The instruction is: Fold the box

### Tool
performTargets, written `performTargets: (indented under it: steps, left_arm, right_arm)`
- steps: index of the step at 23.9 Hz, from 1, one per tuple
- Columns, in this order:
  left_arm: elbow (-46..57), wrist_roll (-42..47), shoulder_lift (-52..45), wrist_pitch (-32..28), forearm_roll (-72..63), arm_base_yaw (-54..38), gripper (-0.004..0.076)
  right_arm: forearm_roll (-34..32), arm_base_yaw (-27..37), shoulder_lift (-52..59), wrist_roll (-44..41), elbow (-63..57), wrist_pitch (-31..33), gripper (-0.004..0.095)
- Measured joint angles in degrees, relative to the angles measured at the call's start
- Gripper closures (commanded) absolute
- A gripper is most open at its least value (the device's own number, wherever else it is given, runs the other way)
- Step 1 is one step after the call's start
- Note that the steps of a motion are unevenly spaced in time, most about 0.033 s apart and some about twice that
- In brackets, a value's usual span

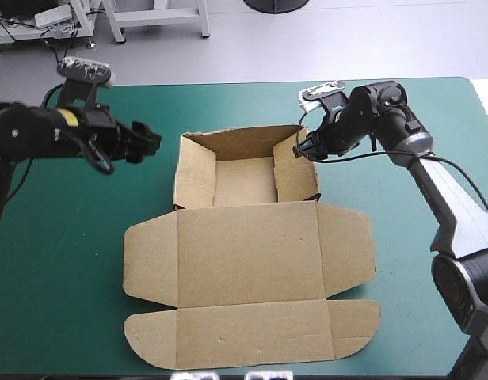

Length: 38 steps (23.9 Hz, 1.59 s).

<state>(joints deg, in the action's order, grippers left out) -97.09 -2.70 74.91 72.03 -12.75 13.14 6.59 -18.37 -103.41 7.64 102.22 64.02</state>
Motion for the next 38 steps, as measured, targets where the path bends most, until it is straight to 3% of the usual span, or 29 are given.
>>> performTargets:
  steps: [11, 13, 14, 15, 20, 23, 26, 32, 35, 38]
  left_arm:
    - [31.11, -2.95, -31.42, 0.05, 0.0, 0.0, 0.0338]
    - [35.26, -3.34, -36.1, 0.05, -0.29, 0.0, 0.0349]
    - [37.15, -3.46, -37.69, 0.05, -0.43, 0.0, 0.036]
    - [40.46, -3.59, -41.05, 0.05, -0.62, 0.0, 0.0364]
    - [45.97, -4.69, -45.59, 0.1, -0.62, 0.0, 0.0421]
    - [46.12, -5.34, -45.59, 0.1, -0.16, -0.05, 0.0453]
    - [46.12, -5.48, -45.59, 0.1, 0.23, -0.05, 0.047]
    - [46.12, -5.48, -45.59, 0.1, 0.46, -0.05, 0.0477]
    - [46.12, -5.48, -45.59, 0.1, 0.46, -0.05, 0.0484]
    - [46.12, -5.48, -45.59, 0.1, 0.46, -0.05, 0.0488]
  right_arm:
    - [4.37, 0.0, -6.72, -0.15, 0.13, 1.81, 0.0481]
    - [4.37, 0.0, -8.37, -0.86, 0.13, 1.88, 0.0603]
    - [4.37, 0.0, -9.16, -1.03, 0.13, 1.88, 0.0805]
    - [4.37, 0.0, -10.21, -1.37, 0.13, 1.43, 0.0932]
    - [4.03, 0.0, -9.49, -4.44, 0.13, -3.33, 0.0909]
    - [-2.59, 2.07, -6.13, -6.47, 0.18, -1.25, 0.0909]
    - [-6.91, 11.32, -2.27, -7.21, 0.18, 2.1, 0.0918]
    - [-8.38, 34.82, 1.83, -3.28, 0.02, 5.72, 0.0926]
    - [-8.09, 38.23, 1.84, -1.21, -1.94, 2.46, 0.0911]
    - [-8.65, 38.89, 1.89, 4.28, -5.31, -1.82, 0.0816]
